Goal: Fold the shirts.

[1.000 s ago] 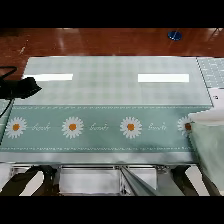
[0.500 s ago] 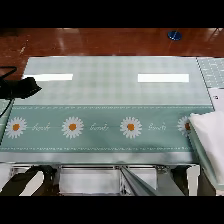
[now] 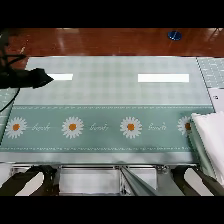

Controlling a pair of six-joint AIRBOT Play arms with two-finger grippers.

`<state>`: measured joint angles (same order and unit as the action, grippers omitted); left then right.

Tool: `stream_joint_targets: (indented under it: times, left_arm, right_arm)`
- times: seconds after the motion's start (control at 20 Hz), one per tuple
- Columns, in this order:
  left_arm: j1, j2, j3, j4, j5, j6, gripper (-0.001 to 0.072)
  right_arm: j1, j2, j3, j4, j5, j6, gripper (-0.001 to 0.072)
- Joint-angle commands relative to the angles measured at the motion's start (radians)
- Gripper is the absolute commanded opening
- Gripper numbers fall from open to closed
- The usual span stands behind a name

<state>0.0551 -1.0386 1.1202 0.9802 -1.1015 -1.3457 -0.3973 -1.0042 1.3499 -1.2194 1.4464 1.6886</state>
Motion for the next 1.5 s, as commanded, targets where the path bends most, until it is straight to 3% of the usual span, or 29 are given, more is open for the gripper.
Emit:
stream_joint_targets:
  times: [0.0, 0.1, 0.15, 1.45]
  left_arm:
    - [-0.112, -0.140, 0.107, 0.064, 0.002, 0.035, 0.0028]
    - [-0.129, -0.216, 0.093, 0.257, -0.017, -0.127, 0.0028]
    - [-0.128, -0.230, 0.085, 0.285, -0.035, -0.129, 0.0028]
    - [-0.132, -0.233, 0.079, 0.303, -0.032, -0.133, 0.0029]
  right_arm:
    - [0.594, -0.200, 0.061, -0.293, -0.244, 0.024, 0.0015]
    - [0.754, -0.361, 0.062, -0.557, -0.211, 0.165, 0.0014]
    - [0.771, -0.420, 0.062, -0.602, -0.191, 0.206, 0.0014]
    - [0.738, -0.474, 0.062, -0.571, -0.188, 0.226, 0.0015]
